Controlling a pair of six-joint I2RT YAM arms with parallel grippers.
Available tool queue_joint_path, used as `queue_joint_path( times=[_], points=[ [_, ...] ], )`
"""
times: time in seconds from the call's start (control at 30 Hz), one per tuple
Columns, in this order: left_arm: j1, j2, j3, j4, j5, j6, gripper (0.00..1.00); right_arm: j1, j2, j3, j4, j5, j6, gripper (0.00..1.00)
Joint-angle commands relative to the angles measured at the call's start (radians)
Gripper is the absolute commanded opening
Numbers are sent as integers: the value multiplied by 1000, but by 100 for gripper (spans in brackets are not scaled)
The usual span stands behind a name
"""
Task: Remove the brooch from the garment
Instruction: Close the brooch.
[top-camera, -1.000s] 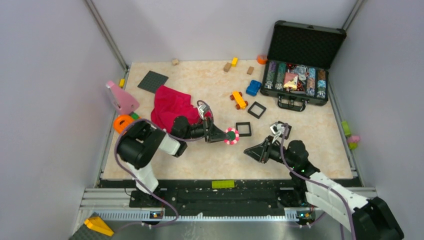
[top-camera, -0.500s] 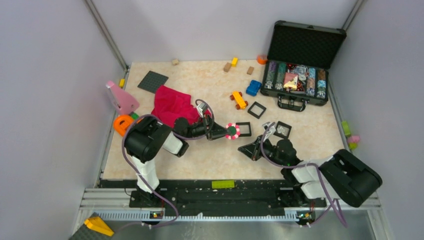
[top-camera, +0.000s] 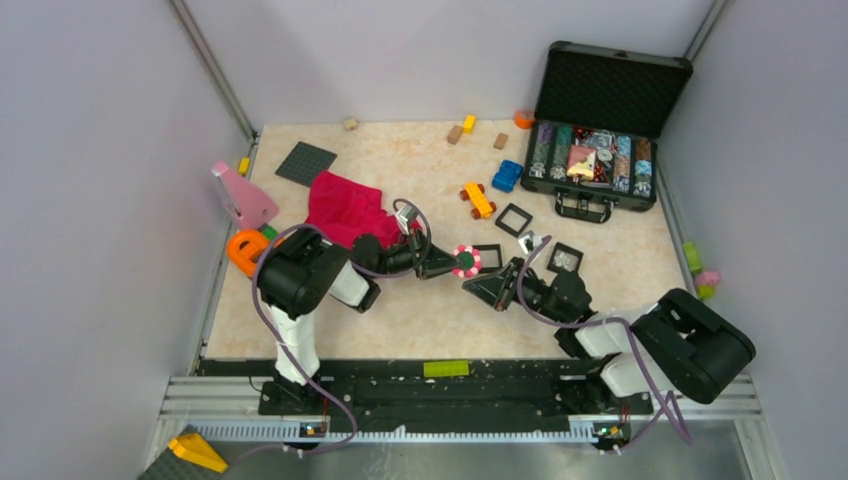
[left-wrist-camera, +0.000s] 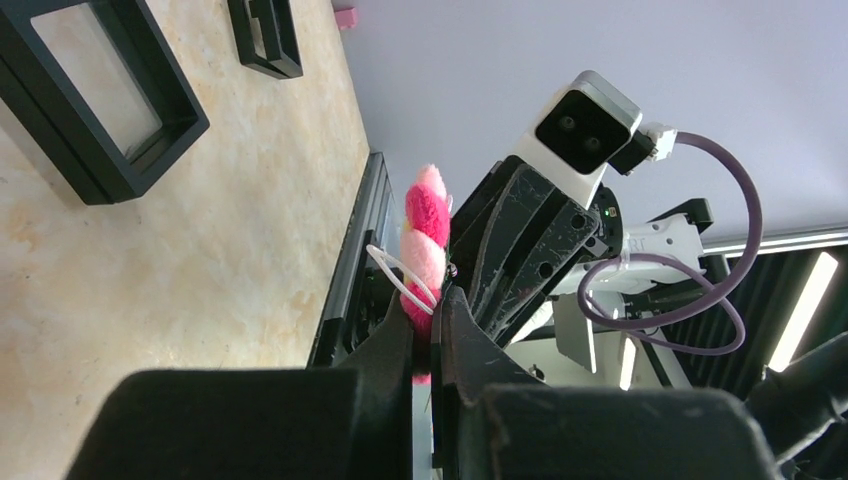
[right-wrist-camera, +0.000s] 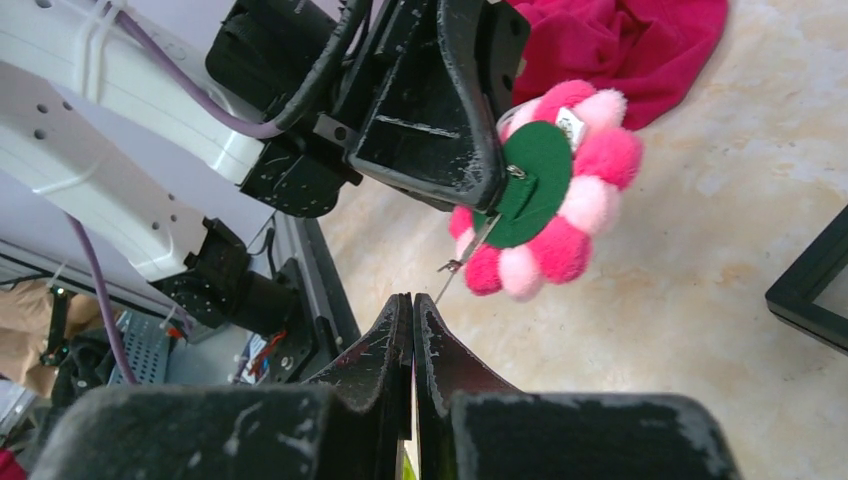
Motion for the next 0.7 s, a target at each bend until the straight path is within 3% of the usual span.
queue_joint_path(
  times=[0.0,0.37,0.67],
  points=[
    [-1,21,34,109,-12,28,0,16,-19,44,42,-37,8,0],
    [0,22,50,109,-5,26,0,0,-255,-6,-318,129,-116,0],
    [-4,14,60,109,-9,18,0,16,-60,5,-154,113,-93,0]
  ],
)
